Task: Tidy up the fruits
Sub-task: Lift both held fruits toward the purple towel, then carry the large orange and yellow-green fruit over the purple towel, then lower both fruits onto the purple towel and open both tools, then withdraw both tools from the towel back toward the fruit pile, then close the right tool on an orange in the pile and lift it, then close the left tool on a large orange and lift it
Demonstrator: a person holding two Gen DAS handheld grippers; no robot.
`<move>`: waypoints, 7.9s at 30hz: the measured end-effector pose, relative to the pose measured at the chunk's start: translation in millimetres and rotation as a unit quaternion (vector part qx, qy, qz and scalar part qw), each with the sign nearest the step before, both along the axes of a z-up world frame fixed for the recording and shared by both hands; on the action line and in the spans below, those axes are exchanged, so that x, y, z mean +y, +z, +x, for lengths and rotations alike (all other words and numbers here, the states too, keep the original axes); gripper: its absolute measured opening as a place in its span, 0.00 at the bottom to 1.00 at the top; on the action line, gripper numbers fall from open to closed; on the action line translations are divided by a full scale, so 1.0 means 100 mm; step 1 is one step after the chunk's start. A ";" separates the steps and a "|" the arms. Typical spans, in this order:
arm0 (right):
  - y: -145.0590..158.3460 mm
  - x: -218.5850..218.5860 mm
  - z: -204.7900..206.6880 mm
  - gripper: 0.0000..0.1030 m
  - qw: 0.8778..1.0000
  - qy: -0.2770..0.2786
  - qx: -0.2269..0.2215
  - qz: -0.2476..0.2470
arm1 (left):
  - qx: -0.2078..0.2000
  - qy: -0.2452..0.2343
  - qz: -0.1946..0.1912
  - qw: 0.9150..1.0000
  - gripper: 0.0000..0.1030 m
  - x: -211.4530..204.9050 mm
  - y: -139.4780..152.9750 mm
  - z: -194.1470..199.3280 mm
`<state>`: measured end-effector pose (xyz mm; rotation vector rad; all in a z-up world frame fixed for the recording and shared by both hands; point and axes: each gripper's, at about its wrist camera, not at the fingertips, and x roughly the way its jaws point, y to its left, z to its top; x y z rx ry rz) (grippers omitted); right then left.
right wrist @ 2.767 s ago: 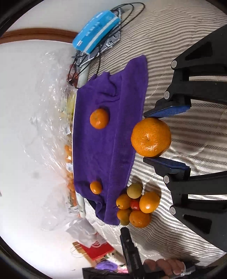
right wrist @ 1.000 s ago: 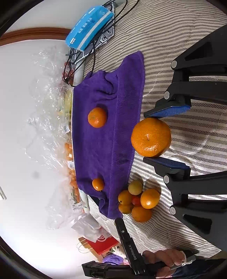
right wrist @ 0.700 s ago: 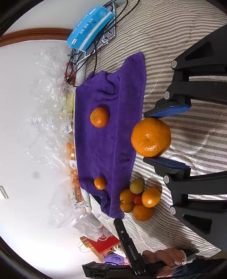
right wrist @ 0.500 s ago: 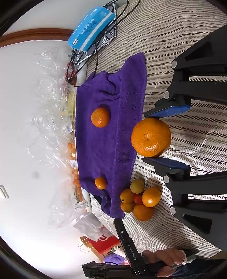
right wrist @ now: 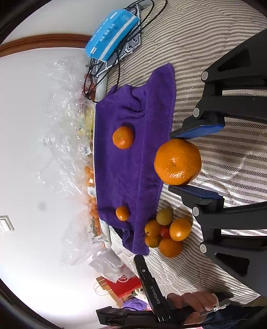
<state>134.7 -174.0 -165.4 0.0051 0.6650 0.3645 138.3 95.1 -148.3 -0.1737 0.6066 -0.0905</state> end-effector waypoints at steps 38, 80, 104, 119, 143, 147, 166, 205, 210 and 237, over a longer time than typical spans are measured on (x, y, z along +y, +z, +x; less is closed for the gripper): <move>0.57 -0.24 0.66 0.42 0.997 -0.036 -0.074 0.006 | -0.008 0.023 0.003 1.000 0.24 -0.16 0.35 0.72; -0.09 -0.04 1.09 0.42 0.997 -0.035 0.039 -0.055 | 0.081 0.015 -0.005 0.997 0.24 -0.14 -0.12 1.02; 0.01 -0.08 1.02 0.47 0.998 -0.044 0.003 -0.035 | 0.074 0.013 -0.012 0.997 0.24 -0.16 -0.10 0.99; 0.15 -0.05 0.79 0.47 0.997 -0.036 -0.057 -0.030 | 0.047 0.016 -0.035 0.998 0.38 -0.11 0.02 0.90; 0.06 1.00 -0.07 0.45 0.994 0.104 0.021 -0.037 | 0.018 0.064 0.035 0.997 0.43 0.25 -0.01 -0.12; -0.02 1.09 -0.06 0.45 0.993 0.103 0.031 -0.047 | 0.012 0.073 0.018 0.997 0.45 0.37 -0.02 -0.25; -0.20 1.26 -0.06 0.36 0.986 0.137 0.059 -0.079 | 0.010 0.084 0.001 0.996 0.45 0.45 -0.02 -0.27; -0.05 -0.12 -0.09 0.34 0.999 -0.009 0.009 -0.044 | 0.075 -0.050 0.006 0.996 0.60 -0.46 -0.15 -0.07; -0.11 -0.16 -0.03 0.34 0.998 -0.022 0.029 -0.046 | 0.091 -0.042 -0.009 0.995 0.50 -0.43 -0.20 -0.02; -0.13 -0.16 0.00 0.34 0.998 -0.027 0.039 -0.047 | 0.064 -0.039 -0.046 0.996 0.38 -0.33 -0.14 -0.10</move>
